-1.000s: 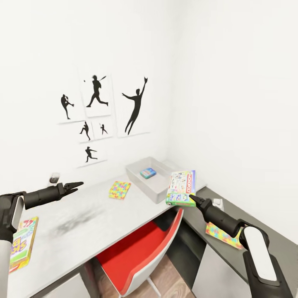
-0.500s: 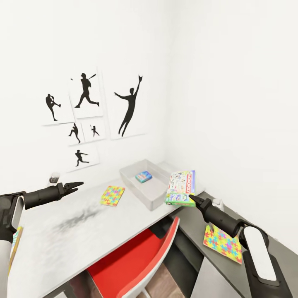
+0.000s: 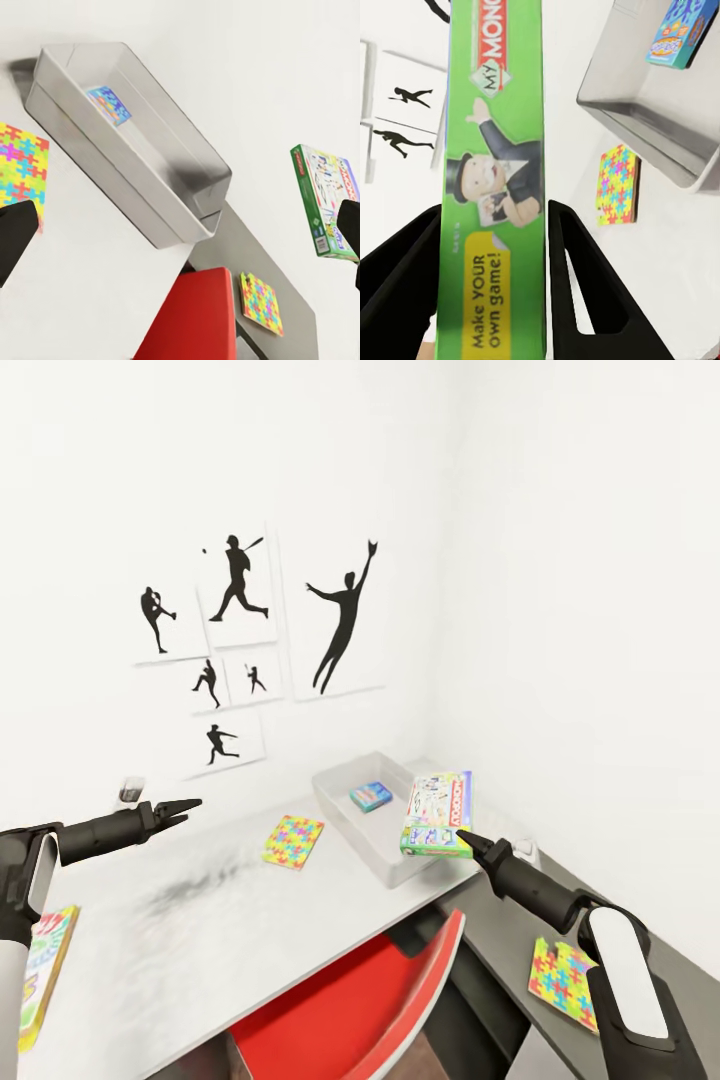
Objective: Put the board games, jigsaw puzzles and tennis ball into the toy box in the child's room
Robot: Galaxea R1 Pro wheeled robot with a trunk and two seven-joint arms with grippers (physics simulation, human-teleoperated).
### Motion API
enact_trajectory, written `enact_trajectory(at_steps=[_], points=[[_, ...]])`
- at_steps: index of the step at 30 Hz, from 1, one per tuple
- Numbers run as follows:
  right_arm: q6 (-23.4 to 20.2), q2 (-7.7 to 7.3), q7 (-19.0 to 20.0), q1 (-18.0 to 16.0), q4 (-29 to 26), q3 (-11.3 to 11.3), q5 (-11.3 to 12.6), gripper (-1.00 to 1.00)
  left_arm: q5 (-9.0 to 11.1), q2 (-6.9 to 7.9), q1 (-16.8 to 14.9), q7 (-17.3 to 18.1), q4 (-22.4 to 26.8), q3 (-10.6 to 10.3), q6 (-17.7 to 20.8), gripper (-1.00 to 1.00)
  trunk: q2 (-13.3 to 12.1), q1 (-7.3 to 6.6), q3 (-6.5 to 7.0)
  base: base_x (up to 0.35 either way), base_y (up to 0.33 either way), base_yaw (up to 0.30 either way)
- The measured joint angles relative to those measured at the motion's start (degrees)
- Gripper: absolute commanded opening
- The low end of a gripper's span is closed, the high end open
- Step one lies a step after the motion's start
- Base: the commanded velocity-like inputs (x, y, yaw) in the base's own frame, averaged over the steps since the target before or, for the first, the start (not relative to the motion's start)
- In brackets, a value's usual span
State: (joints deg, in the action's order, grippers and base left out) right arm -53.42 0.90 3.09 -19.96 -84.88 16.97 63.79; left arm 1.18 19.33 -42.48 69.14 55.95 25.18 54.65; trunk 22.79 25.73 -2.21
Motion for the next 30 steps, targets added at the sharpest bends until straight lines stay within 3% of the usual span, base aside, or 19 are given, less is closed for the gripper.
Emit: enact_trajectory(at_steps=[19, 30], points=[[0.0, 0.0, 0.0, 0.0, 0.16, 0.0, 0.15, -1.0, 0.03, 0.0, 0.0, 0.0, 0.14, 0.0, 0.08, 1.0, 0.0, 0.0, 0.0, 0.182, -0.038, 0.0], [0.0, 0.0, 0.0, 0.0, 0.17, 0.0, 0.13, -1.0, 0.1, -0.06, 0.0, 0.08, 0.14, 0.01, 0.15, 1.0, 0.0, 0.01, 0.0, 0.076, 0.028, 0.0]])
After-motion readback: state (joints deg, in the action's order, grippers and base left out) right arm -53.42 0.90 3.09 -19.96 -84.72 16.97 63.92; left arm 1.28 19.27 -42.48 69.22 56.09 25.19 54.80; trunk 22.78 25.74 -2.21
